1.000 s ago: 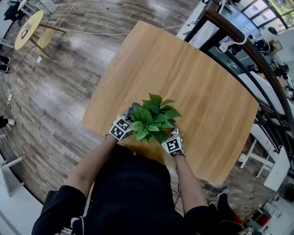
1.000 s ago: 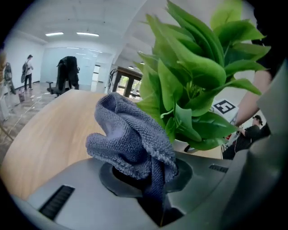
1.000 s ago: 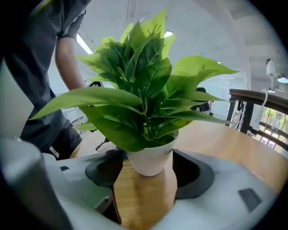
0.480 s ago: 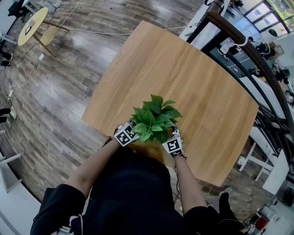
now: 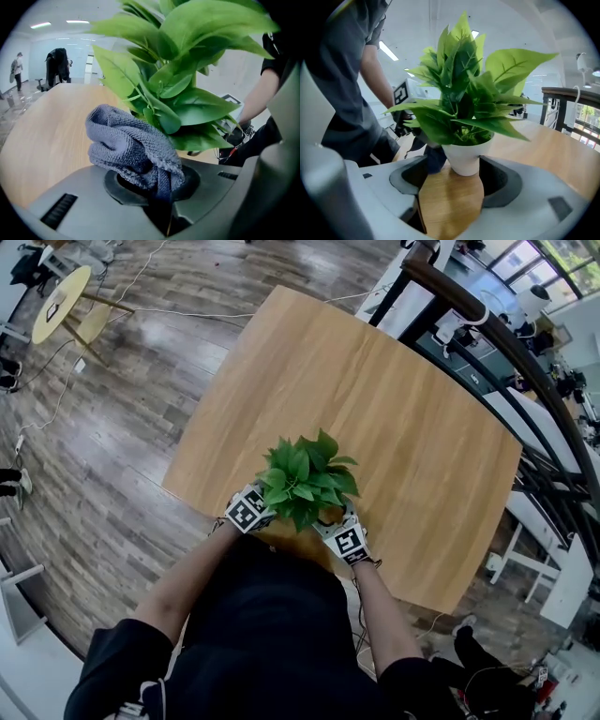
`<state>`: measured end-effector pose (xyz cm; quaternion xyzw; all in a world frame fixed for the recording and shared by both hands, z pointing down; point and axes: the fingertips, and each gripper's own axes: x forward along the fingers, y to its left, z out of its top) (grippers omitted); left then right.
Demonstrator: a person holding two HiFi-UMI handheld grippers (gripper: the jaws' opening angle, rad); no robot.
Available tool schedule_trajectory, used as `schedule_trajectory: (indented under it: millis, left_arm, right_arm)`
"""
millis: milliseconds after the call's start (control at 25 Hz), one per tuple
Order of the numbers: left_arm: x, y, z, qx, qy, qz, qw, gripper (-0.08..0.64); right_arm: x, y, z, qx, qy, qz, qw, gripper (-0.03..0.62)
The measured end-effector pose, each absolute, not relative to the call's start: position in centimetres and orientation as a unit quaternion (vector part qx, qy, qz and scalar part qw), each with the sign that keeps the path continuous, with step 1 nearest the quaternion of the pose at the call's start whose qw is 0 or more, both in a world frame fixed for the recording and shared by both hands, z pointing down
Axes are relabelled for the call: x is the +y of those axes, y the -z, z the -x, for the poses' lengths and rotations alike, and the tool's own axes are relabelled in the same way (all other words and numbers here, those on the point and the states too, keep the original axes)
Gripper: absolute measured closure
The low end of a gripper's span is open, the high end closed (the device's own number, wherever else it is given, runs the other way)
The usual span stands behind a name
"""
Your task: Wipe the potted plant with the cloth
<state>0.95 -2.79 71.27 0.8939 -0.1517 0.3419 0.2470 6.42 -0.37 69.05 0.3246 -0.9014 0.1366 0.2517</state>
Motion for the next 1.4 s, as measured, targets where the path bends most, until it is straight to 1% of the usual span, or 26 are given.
schedule_trajectory:
  millis: [120,240,440,560,880,1000,1160,1240,1400]
  left_arm:
    - [-4.3,-71.1,-0.2,-0.166,-0.333,-0.896,0.243,0.468]
    - [-4.4,-70.7,0.2,-0.164,-0.34,-0.896,0.234,0.468]
    - [-5.6,-70.9,-0.6,-0.167,-0.349,-0.902,0.193,0.468]
    - [-5.4,-70.6,-0.7,-0.168,-0.356,-0.901,0.183,0.468]
    - [-1.1,-71.2,-1.7,-0.117,-0.355,-0.907,0.194,0.468]
    - [1.1,-71.6,-2.3,-0.073,-0.368,-0.908,0.186,0.468]
    - [1.0,-71.4,-2.0,-0.09,-0.359,-0.903,0.219,0.468]
    - [0.2,-71.4,-1.6,-0.101,-0.36,-0.901,0.219,0.468]
    - [-1.5,-71.3,-0.6,-0.124,-0.356,-0.898,0.227,0.468]
  right_arm:
    - [0.1,-69.2,-7.5,-0.894,-0.118,-0.341,0.265,0.272]
    - [-1.7,-68.8,-9.0,-0.875,-0.117,-0.395,0.256,0.27]
    - [-3.3,-68.3,-7.2,-0.894,-0.062,-0.346,0.279,0.264]
    - [-3.5,-68.4,-7.2,-0.896,-0.064,-0.34,0.278,0.265]
    - [-3.4,-68.5,-7.2,-0.892,-0.076,-0.348,0.277,0.265]
    - [-3.4,-68.5,-7.4,-0.89,-0.086,-0.354,0.273,0.265]
    - [-2.8,-68.4,-7.5,-0.889,-0.074,-0.349,0.286,0.267]
    - [-2.2,-68.5,-7.3,-0.892,-0.065,-0.336,0.295,0.267]
    - [-0.3,-68.2,-6.0,-0.902,-0.078,-0.312,0.288,0.267]
